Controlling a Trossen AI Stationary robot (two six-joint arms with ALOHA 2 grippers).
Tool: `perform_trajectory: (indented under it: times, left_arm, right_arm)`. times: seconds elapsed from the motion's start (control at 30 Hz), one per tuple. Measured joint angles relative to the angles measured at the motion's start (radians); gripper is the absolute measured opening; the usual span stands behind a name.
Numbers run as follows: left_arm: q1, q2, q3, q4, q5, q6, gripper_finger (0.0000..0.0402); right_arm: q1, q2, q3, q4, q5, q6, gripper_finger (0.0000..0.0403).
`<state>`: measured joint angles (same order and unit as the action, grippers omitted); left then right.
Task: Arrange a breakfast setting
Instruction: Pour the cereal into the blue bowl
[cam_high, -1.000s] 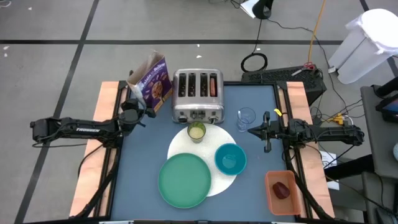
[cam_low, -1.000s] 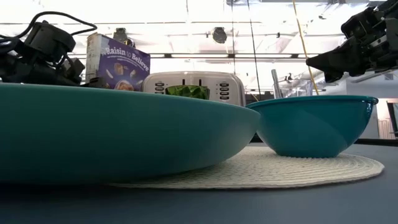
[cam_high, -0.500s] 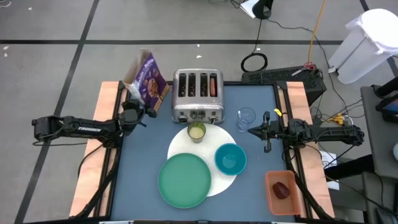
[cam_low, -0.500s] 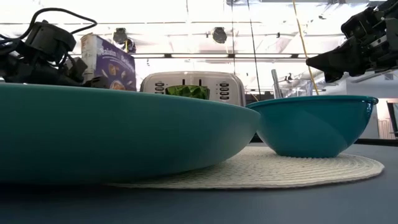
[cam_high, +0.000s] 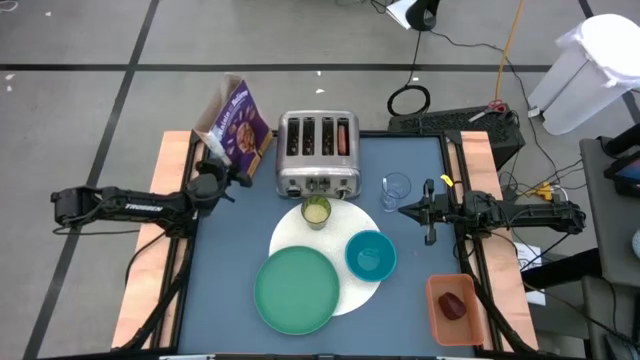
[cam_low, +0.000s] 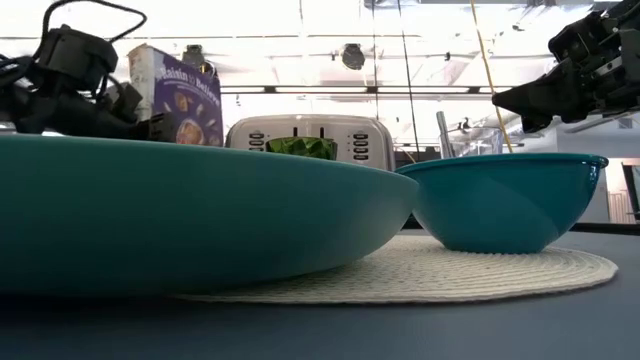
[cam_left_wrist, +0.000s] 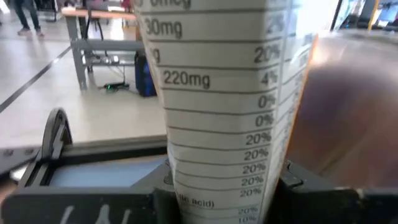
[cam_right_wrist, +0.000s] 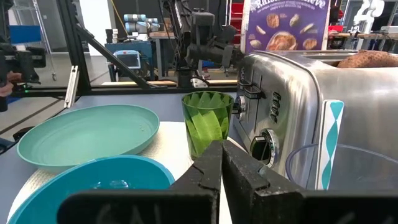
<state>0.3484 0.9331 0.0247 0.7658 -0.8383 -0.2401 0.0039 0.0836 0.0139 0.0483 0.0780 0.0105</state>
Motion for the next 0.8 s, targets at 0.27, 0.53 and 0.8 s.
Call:
perform_trajectory:
  times: [0.27, 0.53, 0.8]
  left_arm:
    - [-0.001, -0.031, 0.110, 0.016, -0.002, 0.144, 0.0112]
    - [-0.001, -0.044, 0.291, 0.013, -0.003, 0.347, 0.0111]
    - [-0.007, -0.044, 0.470, -0.037, -0.003, 0.452, 0.0111]
  right_arm:
    - [0.000, 0.000, 0.000, 0.000, 0.000, 0.006, 0.0006]
    - [0.000, 0.000, 0.000, 0.000, 0.000, 0.007, 0.0006]
    - [0.000, 0.000, 0.000, 0.000, 0.000, 0.007, 0.0006]
